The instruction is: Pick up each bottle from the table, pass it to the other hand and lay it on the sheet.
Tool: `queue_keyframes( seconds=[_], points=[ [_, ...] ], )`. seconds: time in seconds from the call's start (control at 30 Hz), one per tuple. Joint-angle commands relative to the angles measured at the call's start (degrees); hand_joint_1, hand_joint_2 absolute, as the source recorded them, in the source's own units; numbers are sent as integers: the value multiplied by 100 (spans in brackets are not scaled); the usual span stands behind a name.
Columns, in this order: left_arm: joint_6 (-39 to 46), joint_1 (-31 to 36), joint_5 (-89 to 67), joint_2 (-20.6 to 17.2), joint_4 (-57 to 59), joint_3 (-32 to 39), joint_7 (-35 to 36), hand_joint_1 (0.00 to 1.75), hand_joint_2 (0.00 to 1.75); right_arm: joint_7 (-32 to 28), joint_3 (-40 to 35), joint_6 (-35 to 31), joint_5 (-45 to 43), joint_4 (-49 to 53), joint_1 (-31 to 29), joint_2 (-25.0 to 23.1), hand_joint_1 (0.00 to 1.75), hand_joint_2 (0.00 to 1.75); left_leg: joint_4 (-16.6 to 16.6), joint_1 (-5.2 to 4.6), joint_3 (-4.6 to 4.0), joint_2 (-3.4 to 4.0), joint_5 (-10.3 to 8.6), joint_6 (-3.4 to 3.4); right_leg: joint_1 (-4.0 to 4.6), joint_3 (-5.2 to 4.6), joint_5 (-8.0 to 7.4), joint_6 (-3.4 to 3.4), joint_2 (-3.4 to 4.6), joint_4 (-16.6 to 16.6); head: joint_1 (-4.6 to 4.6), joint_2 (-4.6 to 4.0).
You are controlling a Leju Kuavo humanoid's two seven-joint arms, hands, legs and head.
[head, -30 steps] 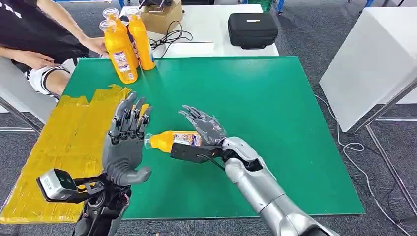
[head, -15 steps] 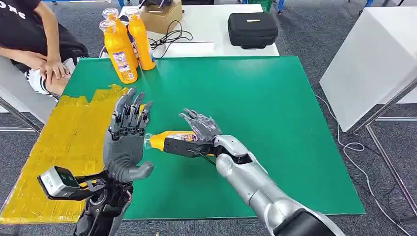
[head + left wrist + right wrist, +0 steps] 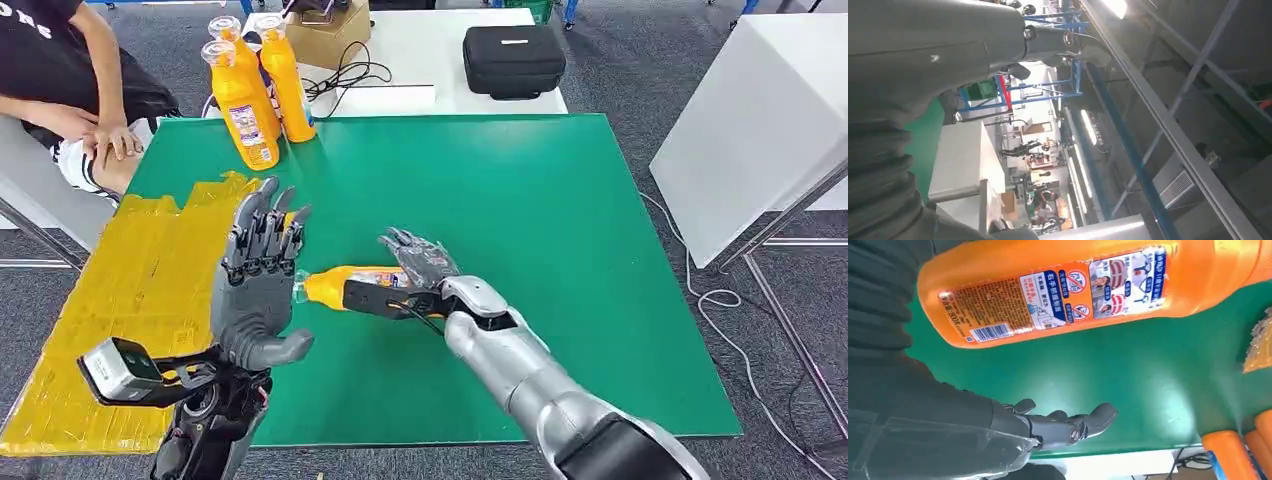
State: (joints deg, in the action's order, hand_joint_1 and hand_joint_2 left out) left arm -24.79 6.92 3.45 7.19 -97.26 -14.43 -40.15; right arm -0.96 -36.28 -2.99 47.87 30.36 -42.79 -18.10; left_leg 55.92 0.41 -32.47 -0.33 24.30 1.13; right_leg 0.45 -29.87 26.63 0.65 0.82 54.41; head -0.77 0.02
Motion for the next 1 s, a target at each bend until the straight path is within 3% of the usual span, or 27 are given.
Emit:
queue_keyframes(
  seconds=[0.03,1.0],
  points=[
    [-41,144,-75,28,282,-5,15,0,175,200,30,110,91,-589,-304,-37,0,175,-1,0,25,-6,10,-2,0,30,11,11,-17,-4,-2,0],
    [-209,354,-214,260,580,-22,116,0,175,685,607,571,369,-1280,-166,114,0,175,-2,0,23,-18,5,-1,0,31,9,10,-28,-8,-2,0]
  ],
)
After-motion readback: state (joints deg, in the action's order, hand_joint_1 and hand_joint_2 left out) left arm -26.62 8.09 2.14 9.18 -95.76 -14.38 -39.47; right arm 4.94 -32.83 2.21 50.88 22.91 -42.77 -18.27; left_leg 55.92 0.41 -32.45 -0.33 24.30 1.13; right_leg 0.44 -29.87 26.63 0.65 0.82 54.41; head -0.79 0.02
